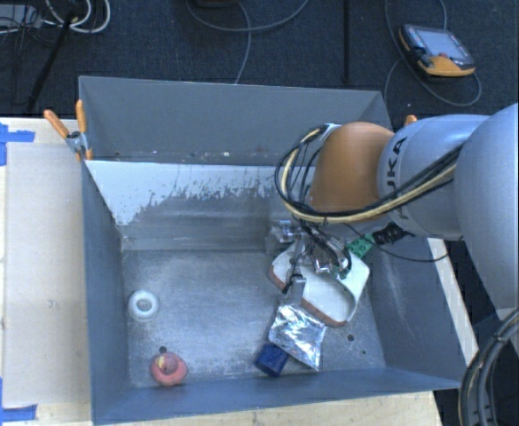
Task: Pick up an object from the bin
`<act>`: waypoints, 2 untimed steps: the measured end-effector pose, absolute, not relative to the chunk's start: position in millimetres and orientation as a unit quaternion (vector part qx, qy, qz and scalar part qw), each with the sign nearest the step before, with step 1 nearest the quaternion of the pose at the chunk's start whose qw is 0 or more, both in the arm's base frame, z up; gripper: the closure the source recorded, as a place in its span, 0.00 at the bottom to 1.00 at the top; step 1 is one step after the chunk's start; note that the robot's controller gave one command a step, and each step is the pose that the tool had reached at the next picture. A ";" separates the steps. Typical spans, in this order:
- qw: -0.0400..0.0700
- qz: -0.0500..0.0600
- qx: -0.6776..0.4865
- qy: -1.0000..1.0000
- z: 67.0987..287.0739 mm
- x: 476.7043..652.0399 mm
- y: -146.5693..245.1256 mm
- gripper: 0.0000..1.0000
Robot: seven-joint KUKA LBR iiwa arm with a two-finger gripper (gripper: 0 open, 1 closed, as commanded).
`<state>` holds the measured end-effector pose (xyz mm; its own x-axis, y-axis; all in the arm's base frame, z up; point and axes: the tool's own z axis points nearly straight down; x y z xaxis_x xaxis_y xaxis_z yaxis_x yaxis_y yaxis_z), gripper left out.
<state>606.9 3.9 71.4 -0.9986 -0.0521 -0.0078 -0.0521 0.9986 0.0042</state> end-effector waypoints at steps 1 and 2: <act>0.002 0.000 -0.078 0.997 70.4 606.1 -61.5 0.00; 0.003 0.002 -0.080 0.997 71.0 606.8 -58.1 1.00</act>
Offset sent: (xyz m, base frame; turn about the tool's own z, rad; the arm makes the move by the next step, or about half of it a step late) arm -0.0018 -0.0641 -0.0014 -0.1068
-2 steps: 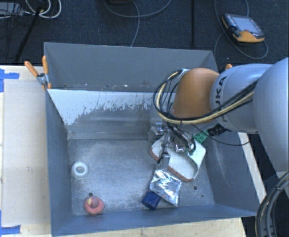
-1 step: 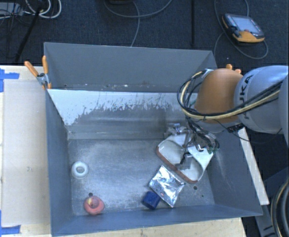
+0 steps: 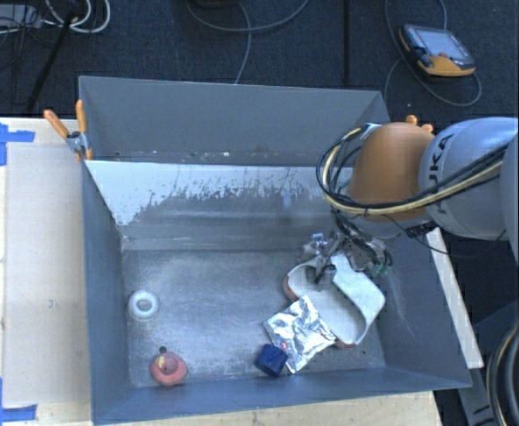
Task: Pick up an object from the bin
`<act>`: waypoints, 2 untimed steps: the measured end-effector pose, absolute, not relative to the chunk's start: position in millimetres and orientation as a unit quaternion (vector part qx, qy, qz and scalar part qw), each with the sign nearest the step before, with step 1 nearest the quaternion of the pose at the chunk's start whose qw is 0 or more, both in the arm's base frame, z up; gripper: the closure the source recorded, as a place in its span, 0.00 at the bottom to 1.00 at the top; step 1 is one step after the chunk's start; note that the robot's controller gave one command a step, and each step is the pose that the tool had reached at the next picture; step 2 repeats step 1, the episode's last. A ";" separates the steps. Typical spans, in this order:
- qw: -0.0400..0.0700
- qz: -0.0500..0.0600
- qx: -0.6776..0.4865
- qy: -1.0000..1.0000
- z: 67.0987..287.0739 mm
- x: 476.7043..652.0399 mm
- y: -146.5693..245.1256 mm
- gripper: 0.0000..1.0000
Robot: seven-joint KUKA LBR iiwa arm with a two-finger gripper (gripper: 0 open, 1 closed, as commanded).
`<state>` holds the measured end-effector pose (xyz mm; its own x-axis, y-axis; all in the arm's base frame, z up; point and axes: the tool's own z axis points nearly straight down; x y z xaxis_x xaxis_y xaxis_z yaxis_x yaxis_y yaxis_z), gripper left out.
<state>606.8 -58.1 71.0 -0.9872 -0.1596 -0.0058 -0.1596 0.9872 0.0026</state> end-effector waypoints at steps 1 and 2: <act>0.005 -0.001 -0.089 0.996 244.6 589.0 -73.5 1.00; 0.005 -0.001 -0.089 0.996 244.6 589.0 -73.5 1.00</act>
Offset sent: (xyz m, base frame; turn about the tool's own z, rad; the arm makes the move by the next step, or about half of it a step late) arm -0.0198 -0.0158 0.1697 -0.0195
